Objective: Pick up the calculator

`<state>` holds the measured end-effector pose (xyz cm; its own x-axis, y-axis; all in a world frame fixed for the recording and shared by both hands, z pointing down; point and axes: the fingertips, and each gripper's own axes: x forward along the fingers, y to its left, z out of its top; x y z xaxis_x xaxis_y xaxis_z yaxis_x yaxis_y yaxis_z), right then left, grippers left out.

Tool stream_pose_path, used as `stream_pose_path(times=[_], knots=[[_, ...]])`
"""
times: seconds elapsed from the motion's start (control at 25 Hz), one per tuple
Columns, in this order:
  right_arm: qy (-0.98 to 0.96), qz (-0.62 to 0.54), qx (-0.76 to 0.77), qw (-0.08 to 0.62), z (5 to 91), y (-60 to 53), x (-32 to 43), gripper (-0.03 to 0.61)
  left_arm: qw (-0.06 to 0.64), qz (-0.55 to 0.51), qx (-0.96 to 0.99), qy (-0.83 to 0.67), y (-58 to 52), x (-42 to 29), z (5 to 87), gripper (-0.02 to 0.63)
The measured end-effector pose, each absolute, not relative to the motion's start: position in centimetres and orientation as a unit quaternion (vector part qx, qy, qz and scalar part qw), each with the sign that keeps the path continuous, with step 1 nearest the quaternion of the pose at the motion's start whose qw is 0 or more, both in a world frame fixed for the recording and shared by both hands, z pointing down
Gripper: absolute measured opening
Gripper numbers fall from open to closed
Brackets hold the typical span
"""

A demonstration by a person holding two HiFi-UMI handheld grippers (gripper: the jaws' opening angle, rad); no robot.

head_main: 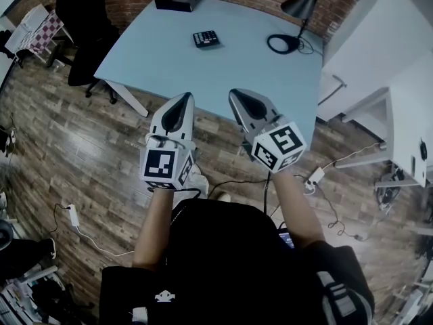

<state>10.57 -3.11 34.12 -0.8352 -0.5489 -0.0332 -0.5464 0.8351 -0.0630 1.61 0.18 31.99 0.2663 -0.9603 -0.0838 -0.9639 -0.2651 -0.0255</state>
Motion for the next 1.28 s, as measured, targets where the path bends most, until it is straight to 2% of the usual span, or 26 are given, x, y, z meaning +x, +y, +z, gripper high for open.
stream_pose_path(times=[1.28], knots=[[0.950,-0.027,-0.310,0.011,34.1,-17.6,-1.1,0.003,0.030,0.026,-0.811,0.584,-15.0,-10.1,32.1,0.008]])
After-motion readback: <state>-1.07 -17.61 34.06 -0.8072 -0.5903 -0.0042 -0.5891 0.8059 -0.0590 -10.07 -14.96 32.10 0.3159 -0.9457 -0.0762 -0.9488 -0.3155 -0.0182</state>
